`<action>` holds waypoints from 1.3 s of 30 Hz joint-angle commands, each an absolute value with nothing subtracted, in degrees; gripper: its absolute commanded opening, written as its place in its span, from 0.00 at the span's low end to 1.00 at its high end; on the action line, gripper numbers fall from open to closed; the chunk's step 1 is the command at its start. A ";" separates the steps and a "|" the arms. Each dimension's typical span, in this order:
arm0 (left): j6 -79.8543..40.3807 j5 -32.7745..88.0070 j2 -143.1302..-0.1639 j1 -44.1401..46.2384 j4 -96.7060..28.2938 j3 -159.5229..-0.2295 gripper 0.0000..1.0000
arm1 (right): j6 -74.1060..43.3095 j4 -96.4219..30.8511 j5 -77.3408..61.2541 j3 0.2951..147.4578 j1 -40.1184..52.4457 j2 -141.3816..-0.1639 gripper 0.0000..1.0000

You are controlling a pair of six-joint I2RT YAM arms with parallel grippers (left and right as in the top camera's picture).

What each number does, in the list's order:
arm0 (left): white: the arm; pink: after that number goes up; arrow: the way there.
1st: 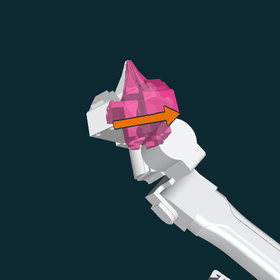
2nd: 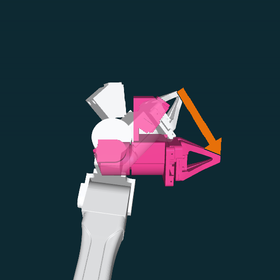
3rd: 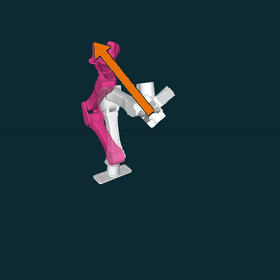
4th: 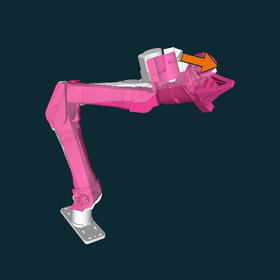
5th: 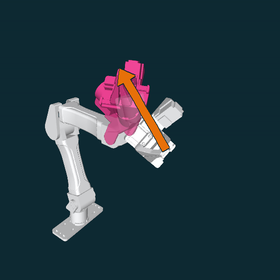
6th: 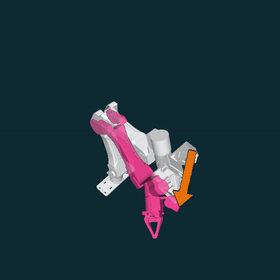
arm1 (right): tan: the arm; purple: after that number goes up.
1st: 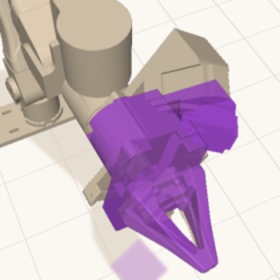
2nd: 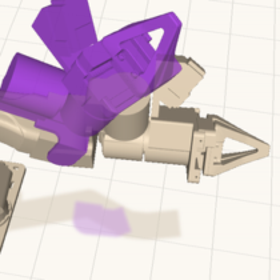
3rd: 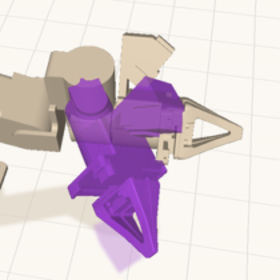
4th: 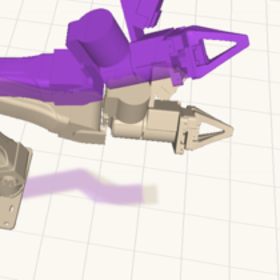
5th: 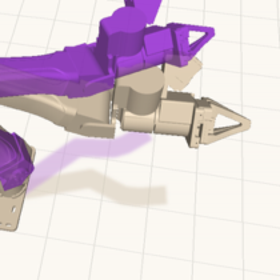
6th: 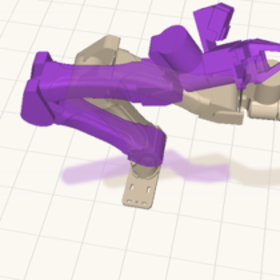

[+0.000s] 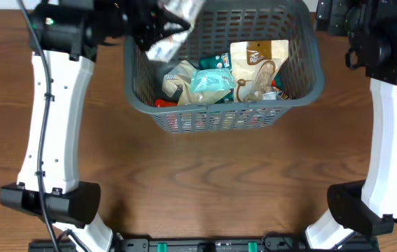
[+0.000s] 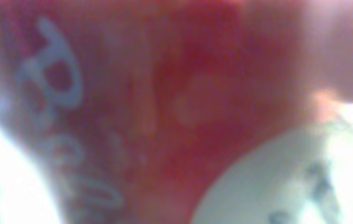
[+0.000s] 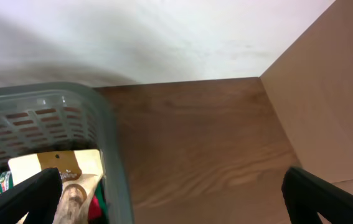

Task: Pack container
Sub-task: 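Lift the tissue packs and carry them right over the basket, then lower the tissue packs into the basket and open the left gripper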

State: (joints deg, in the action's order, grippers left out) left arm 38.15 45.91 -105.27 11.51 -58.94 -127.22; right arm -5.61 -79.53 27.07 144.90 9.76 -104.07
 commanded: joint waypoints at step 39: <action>46.26 24.77 -121.51 23.88 -75.00 -128.60 0.99 | -5.28 -79.57 28.05 145.45 9.45 -103.09 0.99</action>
State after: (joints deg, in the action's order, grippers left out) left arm 45.71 25.45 -122.06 24.01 -74.32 -127.28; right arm -5.61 -79.53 27.07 144.90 9.76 -104.07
